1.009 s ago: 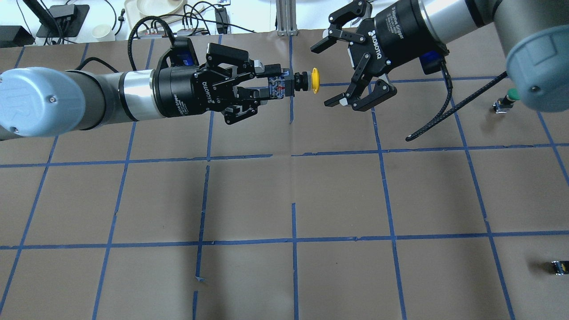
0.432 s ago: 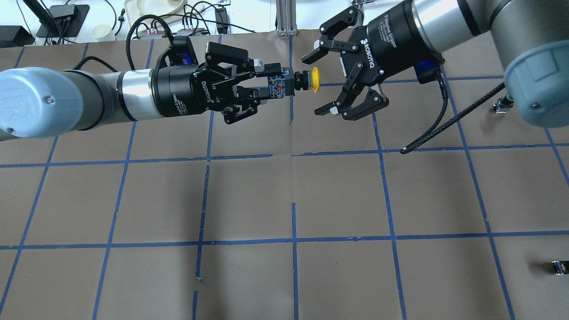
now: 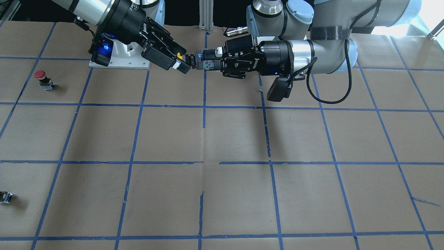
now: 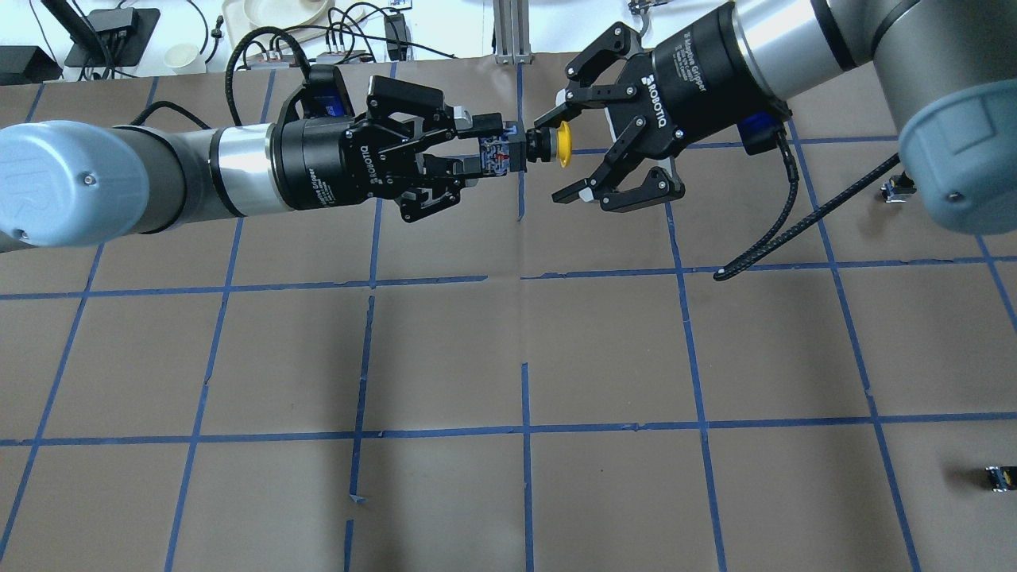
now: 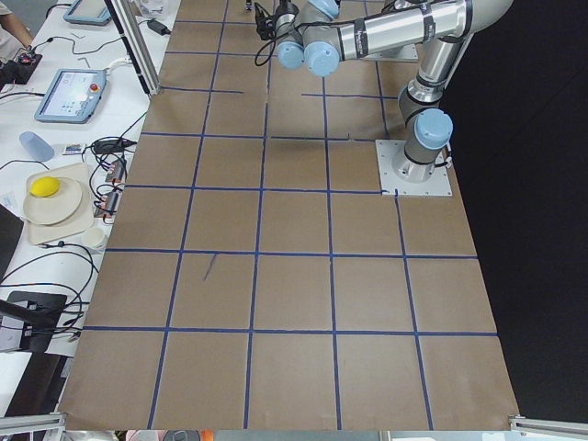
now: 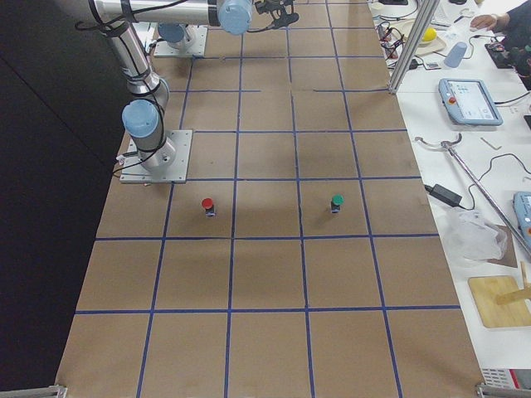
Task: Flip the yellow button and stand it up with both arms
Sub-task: 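Close the right gripper on the yellow cap held by the left gripper, then open the left gripper and pull it back from the yellow button, then carry the yellow button with the right gripper beside the green button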
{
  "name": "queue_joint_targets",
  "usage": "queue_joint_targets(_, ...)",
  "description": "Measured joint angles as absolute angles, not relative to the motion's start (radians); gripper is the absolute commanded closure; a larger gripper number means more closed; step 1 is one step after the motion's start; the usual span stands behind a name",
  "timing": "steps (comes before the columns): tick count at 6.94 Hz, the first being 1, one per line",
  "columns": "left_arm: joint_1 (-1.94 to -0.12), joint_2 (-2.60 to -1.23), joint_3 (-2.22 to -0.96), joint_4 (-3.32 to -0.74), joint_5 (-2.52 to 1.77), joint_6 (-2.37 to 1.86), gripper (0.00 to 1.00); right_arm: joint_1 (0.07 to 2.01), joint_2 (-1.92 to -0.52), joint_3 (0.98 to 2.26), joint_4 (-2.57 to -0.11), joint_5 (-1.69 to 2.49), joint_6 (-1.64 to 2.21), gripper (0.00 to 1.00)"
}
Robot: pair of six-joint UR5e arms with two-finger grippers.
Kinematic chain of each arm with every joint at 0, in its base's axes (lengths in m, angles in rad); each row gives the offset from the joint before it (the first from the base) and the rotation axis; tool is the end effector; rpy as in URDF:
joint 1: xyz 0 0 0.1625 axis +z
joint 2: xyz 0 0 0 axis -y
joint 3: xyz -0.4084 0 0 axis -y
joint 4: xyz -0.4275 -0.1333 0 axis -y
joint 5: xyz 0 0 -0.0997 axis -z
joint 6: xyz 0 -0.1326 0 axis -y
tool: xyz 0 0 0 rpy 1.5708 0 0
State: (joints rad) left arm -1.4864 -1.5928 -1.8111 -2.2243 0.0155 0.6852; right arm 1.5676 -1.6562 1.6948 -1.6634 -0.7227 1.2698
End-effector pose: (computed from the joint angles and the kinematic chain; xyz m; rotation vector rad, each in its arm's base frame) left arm -0.2244 -0.5017 0.3796 0.2385 -1.5635 -0.1241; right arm 0.2312 -0.4974 0.4707 1.3822 1.9186 0.5802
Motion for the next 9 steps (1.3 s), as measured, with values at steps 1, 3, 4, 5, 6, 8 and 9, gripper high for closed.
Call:
queue_joint_targets(1, -1.487, -1.593, -1.812, -2.224, 0.016, 0.686, 0.81, 1.567, -1.655, 1.695, -1.664, -0.722, 1.269, 0.84)
queue_joint_targets(3, -1.486, -1.596, -1.811, -2.223, 0.025, 0.695, 0.01, 1.567, -1.654, 1.695, -1.663, -0.723, 1.269, 0.84)
queue_joint_targets(4, -1.486, -1.599, -1.811, -2.223, 0.033, 0.7, 0.01, 1.565, -1.654, 1.695, -1.663, -0.722, 1.269, 0.85)
queue_joint_targets(5, -1.486, -1.602, -1.81, -2.223, 0.038, 0.702, 0.01, 1.564, -1.654, 1.694, -1.663, -0.723, 1.269, 0.85)
queue_joint_targets(6, -1.486, -1.604, -1.805, -2.223, 0.042, 0.702, 0.01, 1.559, -1.651, 1.691, -1.664, -0.723, 1.268, 0.85)
queue_joint_targets(8, -1.459, -1.609, -1.787, -2.22, 0.122, 0.698, 0.01, 1.509, -1.64, 1.687, -1.671, -0.767, 1.176, 0.85)
queue_joint_targets(9, -1.426, -1.617, -1.775, -2.216, 0.204, 0.691, 0.01, 1.453, -1.637, 1.69, -1.663, -0.828, 1.048, 0.87)
